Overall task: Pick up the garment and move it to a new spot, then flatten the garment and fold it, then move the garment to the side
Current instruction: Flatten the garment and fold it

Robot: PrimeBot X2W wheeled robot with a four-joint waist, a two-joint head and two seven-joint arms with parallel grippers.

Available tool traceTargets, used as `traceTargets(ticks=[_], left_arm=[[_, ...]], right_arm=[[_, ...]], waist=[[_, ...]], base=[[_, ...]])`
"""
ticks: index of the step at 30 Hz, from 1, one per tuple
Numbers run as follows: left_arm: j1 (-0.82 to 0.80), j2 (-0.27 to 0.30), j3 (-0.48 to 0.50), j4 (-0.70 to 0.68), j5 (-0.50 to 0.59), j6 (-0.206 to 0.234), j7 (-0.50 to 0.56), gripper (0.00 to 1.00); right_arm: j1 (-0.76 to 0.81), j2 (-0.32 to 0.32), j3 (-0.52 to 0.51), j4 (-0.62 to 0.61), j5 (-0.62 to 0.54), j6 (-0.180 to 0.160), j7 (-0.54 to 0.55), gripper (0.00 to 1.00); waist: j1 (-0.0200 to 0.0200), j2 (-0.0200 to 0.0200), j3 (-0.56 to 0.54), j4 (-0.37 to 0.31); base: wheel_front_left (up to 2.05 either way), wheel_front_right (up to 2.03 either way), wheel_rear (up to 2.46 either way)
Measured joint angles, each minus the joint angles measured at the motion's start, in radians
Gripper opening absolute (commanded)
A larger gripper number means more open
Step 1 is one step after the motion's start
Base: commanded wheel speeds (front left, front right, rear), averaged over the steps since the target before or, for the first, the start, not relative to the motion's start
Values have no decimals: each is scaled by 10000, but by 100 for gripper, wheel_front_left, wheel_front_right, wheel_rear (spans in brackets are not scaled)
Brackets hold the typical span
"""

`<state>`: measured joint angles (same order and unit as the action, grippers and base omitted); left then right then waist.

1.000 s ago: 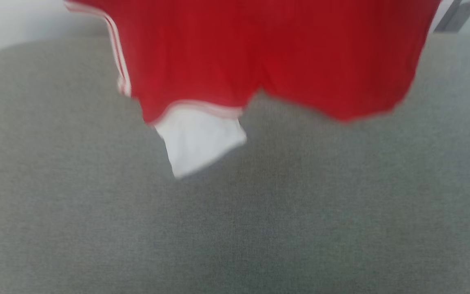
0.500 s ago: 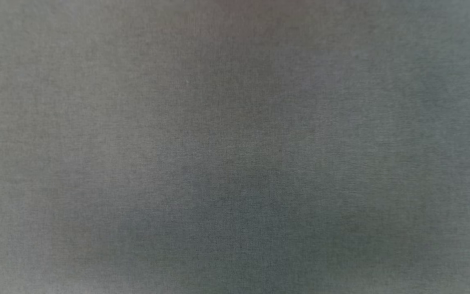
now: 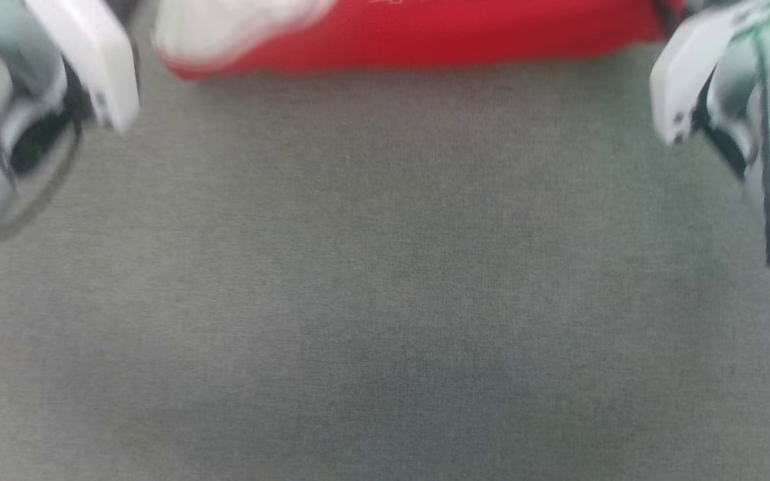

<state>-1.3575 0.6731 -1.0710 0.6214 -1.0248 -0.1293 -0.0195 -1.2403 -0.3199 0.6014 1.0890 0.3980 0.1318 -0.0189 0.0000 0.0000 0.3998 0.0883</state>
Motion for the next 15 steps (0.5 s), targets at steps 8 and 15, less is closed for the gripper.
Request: traceTargets(ticks=[8, 15], left_arm=[[2970, 1369, -681, -2569, -1544, 533, 1076, 0], [5555, 2767, -1095, -5643, -2238, 2201, 732, 0]], right_arm=[[3020, -1906, 1806, -3300, 2637, -2, 1478, 0], [5444, -3620, 1988, -5852, 3906, -2, 1739, 0]], waist=[[0, 0, -970, 207], [0, 0, -1593, 217]], base=[[0, 0, 0], [0, 0, 0]])
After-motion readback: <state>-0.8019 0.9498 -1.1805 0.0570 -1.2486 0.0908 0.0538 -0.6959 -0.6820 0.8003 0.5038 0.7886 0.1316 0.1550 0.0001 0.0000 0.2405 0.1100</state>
